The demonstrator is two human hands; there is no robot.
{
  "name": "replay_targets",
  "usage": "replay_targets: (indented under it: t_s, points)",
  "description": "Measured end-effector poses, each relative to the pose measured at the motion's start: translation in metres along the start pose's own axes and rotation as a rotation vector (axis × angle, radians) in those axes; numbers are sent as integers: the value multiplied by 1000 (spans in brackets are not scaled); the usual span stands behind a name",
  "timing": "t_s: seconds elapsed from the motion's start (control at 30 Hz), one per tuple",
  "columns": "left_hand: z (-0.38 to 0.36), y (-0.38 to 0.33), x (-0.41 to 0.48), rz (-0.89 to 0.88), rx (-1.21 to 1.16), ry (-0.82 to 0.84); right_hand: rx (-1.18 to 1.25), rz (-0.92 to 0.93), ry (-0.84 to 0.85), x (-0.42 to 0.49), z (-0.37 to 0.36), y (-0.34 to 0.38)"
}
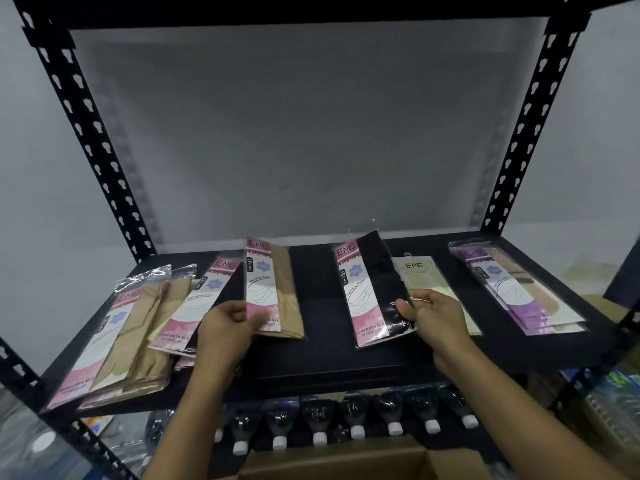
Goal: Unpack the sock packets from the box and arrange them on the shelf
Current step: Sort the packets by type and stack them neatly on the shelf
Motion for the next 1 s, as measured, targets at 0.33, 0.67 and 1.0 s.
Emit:
replay_targets:
  t_s: [0.33,0.67,1.0]
  points:
    - [-12,-6,-9,-13,-5,83,-137,11,0,1,-17,-6]
    - [-14,-15,-18,-150,471,10,-629,281,-96,-7,-17,6]
    - [-23,-9,-23,-206,801,18,-1206,426,-91,-13,-21,-2]
Point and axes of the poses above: each hand's wrist, its own x-axis towards the middle knuckle, its own z-axis out of the back of the hand, y = z × x, the point moved 5 cm from there along x, towards the middle knuckle, and after that the axes turned 3 degrees about z, right-handed, at the moved point
